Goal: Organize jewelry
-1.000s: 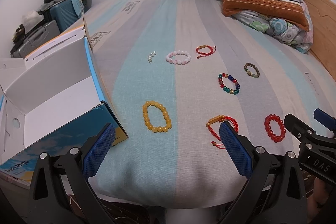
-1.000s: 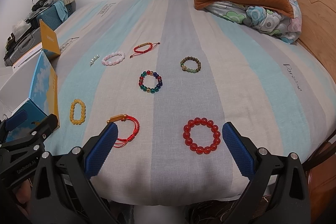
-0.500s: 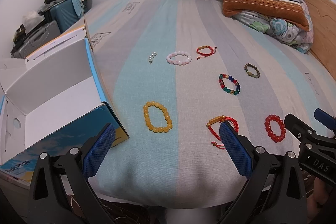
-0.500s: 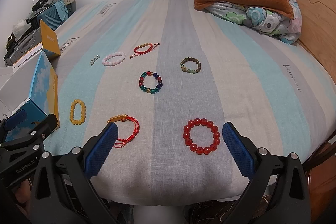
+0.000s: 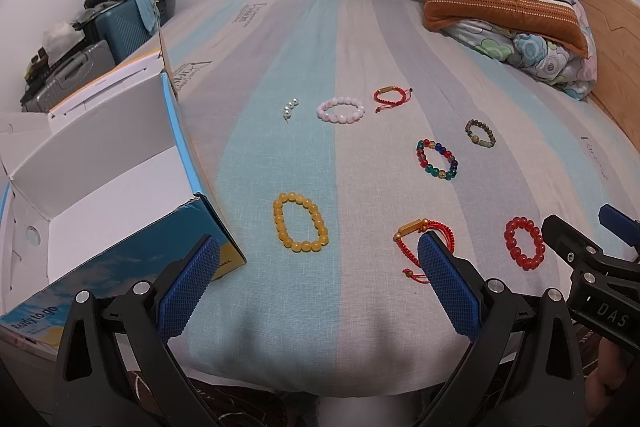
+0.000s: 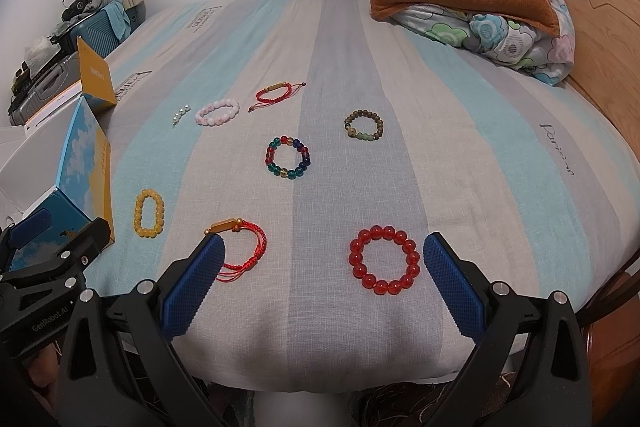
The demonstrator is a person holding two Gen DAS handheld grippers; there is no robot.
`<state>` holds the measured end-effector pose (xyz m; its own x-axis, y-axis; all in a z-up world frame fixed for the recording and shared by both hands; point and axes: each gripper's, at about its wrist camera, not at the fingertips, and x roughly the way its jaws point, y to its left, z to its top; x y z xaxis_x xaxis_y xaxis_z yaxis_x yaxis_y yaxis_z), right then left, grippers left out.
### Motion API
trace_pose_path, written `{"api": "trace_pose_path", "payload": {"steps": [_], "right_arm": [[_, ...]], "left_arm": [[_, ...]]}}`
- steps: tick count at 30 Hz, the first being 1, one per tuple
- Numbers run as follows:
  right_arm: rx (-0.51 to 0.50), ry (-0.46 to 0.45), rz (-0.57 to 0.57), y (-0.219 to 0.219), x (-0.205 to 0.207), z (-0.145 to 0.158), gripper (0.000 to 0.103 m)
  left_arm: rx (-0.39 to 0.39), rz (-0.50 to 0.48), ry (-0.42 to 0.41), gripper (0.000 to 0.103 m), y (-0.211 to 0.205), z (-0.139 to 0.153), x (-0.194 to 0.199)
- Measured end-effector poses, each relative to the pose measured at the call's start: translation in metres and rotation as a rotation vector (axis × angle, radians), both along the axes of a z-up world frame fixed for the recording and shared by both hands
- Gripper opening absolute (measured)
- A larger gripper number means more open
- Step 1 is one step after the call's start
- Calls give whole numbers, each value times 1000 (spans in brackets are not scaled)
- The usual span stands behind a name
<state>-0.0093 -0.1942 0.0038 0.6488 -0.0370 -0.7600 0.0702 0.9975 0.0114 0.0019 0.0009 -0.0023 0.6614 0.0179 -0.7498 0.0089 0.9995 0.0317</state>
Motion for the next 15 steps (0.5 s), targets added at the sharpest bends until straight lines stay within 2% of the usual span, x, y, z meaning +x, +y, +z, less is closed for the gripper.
{"api": "trace_pose_path", "payload": {"steps": [15], "right_arm": [[-1,0,1,2,0,0,96]], "left_arm": [[6,1,3,97,0,0,0]]}}
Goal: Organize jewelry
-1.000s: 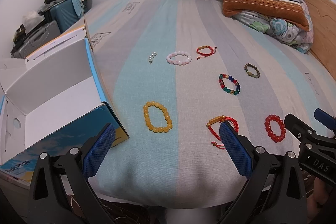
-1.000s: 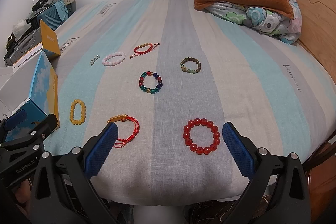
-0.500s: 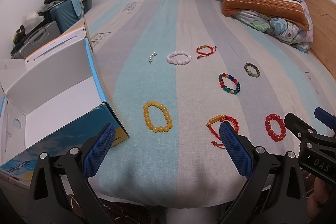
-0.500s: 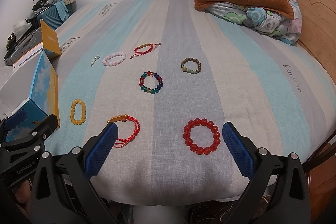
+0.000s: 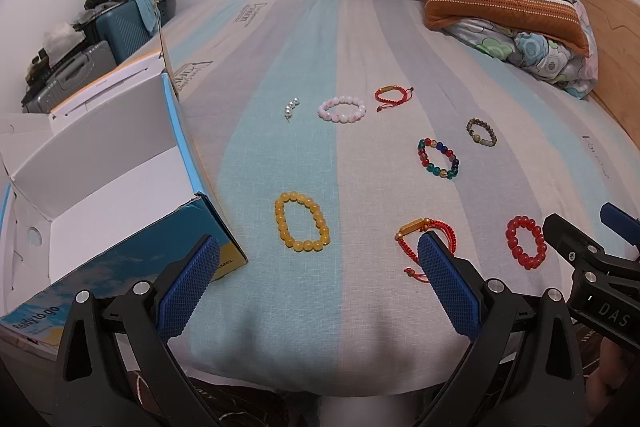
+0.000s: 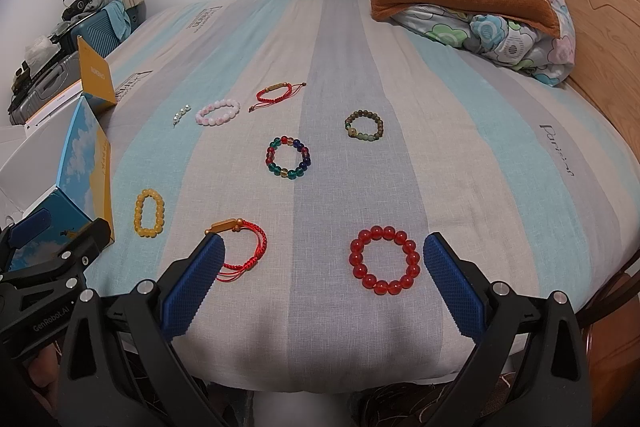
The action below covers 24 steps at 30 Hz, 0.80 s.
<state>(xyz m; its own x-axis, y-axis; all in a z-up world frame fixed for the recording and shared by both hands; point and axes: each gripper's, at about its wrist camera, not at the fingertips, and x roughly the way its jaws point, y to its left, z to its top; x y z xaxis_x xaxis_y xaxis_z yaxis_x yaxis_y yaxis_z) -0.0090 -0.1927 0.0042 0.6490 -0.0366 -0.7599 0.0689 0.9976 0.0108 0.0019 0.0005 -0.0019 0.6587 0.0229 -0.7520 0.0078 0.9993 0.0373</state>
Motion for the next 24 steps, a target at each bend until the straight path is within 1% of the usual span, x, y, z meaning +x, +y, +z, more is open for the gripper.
{"api": "trace_pose_path", "payload": {"steps": [6,10,15,20,24], "right_arm": [[-1,0,0,-1,0,0,96],[-6,1,-6,-3,2,1,96],[10,22,-43,-25,10,-2,96],[37,71,-97,-60,24,-10,96],[82,137,-103,-78,38,-23,96]], "left_arm": [[3,0,0,97,-1,0,0],[-1,-8,8,97,-5,-6,2],[-7,-55,29,97,-22,-19,7],[-16,-102,51,97,-45,-34,20],[-34,-111,81,97,-60,-50,35]]}}
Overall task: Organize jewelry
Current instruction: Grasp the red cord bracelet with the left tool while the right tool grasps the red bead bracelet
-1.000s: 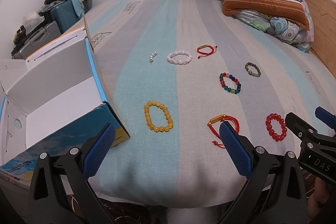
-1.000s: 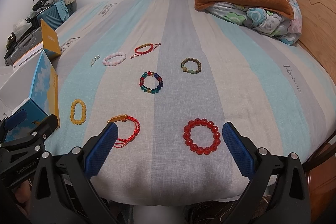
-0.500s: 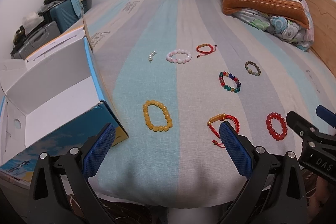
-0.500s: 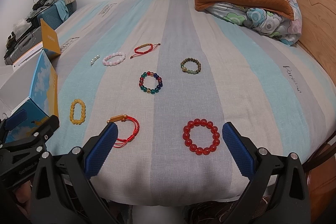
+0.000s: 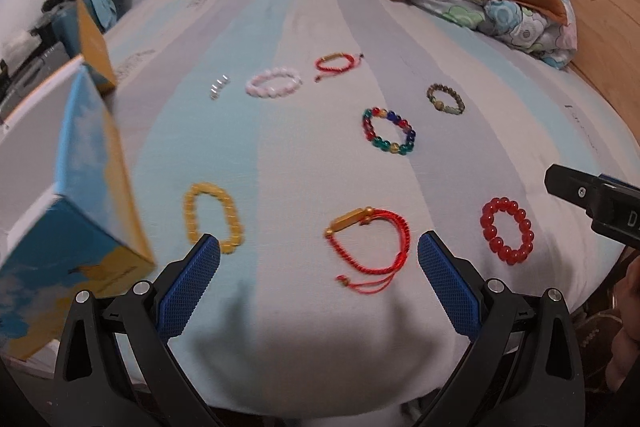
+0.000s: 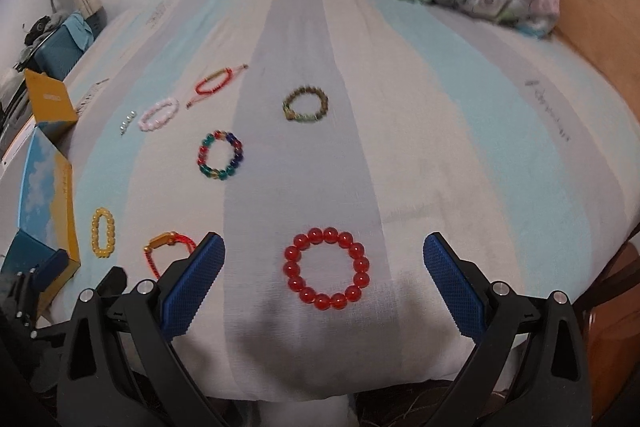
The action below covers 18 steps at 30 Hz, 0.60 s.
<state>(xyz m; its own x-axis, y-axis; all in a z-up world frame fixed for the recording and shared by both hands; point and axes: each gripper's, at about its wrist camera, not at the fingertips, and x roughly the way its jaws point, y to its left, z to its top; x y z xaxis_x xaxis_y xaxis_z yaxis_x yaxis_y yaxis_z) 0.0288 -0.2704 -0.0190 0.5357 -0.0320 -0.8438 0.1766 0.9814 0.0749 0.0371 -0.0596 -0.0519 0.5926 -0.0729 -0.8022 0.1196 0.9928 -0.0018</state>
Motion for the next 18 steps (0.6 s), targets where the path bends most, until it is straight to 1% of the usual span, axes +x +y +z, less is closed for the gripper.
{"api": "trace_pose_path", "payload": {"steps": [4,6,9,12,14,16,18], "right_arm": [[69,86,-4,-12,13,-20,96],[98,132,-10,-16,20,-30,95],[144,207,-29,-24,30,-47,91],[190,277,-49,-28,35,-64,88],[222,332,-70,-32,37,-77,83],[242,368,-88,-37,39,-86,78],[238,384,-103,-39,39,-91,67]], "left_arm": [[-3,-4,51,97,-13,-21,14],[13,-4,73,97,-19,-32,20],[29,-2,93,97,-26,-47,28],[21,-11,125,97,-31,-59,34],[41,-12,127,97,-35,-65,37],[46,-10,124,97,-37,-67,39],[55,-9,124,97,-38,-69,41]]}}
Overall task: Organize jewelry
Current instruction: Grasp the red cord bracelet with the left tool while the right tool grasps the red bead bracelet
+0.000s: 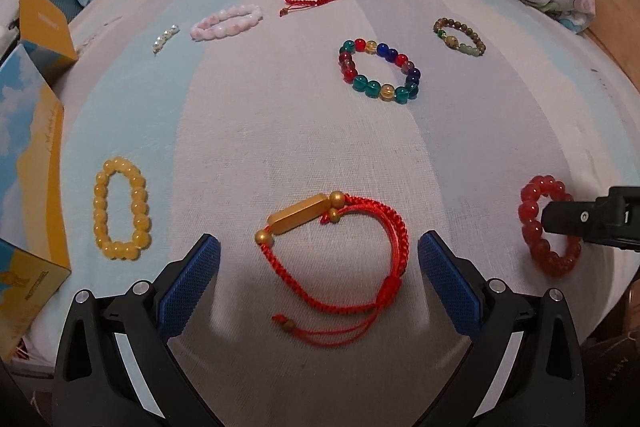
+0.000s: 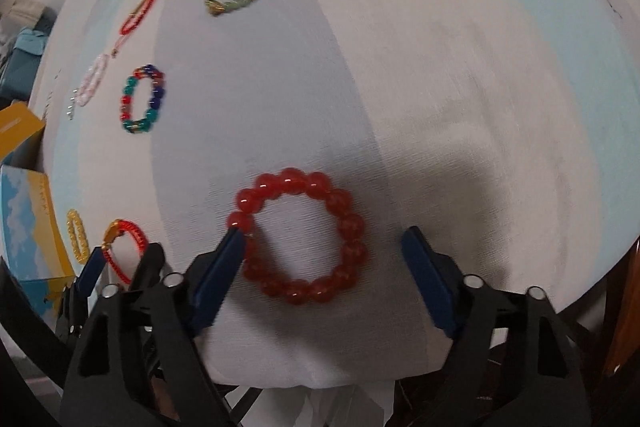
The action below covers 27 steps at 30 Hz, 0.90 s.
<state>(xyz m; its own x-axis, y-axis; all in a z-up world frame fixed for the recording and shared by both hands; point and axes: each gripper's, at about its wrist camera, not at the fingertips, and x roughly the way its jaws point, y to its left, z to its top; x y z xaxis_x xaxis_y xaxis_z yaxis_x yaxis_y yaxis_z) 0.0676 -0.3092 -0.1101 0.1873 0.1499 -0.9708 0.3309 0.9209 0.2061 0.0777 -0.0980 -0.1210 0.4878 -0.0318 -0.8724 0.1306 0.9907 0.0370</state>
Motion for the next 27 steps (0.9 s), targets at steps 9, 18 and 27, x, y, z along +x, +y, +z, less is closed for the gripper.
{"api": "trace_pose_path", "payload": {"steps": [9,18,27], "right_arm": [[-96,21,-37,-2,-6,-5,23],[-98,-32,-45,-8,-8,4,13],[-58,-181,-17,-2,-14,33,13]], "left_arm": [[13,-48,2,66,-3,4,-6],[6,-85,-5,7,0,16,-8],[-99,-96,-43,6,15,58,-10]]}}
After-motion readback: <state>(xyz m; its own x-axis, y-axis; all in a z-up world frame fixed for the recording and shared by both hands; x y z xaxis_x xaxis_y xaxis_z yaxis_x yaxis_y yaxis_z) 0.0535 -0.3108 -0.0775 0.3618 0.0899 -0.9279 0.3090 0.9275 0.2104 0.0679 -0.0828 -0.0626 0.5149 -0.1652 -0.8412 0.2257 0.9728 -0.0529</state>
